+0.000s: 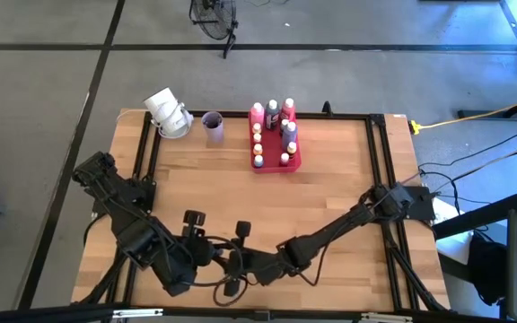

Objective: Pick & Place Paint Supplies
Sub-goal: Put the blue paint bottle into the red bin

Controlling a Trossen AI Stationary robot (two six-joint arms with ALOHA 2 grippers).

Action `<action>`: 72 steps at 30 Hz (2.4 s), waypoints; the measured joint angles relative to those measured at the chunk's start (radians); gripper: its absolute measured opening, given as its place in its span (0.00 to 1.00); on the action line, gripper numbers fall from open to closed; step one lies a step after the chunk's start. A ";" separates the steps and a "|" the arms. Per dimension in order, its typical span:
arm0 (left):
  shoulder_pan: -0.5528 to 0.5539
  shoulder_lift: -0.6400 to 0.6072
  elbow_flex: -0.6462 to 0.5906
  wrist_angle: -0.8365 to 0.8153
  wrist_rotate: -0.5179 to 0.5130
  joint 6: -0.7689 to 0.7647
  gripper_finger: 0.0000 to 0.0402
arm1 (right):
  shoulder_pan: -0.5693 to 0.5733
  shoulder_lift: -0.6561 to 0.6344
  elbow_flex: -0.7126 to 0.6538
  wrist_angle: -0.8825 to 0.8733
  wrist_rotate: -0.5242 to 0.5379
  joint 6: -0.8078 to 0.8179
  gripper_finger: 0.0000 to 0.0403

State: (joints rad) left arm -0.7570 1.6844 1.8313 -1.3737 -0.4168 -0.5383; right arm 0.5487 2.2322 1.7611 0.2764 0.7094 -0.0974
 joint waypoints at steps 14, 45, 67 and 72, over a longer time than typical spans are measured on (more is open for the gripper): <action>-0.002 -0.008 0.000 0.217 0.091 0.135 0.42 | 0.145 0.004 -0.002 -0.052 0.341 -0.053 0.24; -0.287 -0.471 -0.320 0.414 -0.553 0.285 0.35 | 0.139 -0.116 -0.001 0.159 0.259 -0.458 0.21; 0.082 -1.120 -1.475 1.776 0.236 0.842 0.35 | -0.003 -0.115 0.000 0.081 -0.081 -0.239 0.21; 0.148 -1.047 -1.488 1.789 0.303 0.794 0.35 | -0.040 -0.115 0.000 0.043 -0.107 -0.182 0.21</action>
State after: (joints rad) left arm -0.6089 0.6376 0.3431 0.4151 -0.1134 0.2554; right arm 0.5087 2.1170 1.7607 0.3191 0.6026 -0.2791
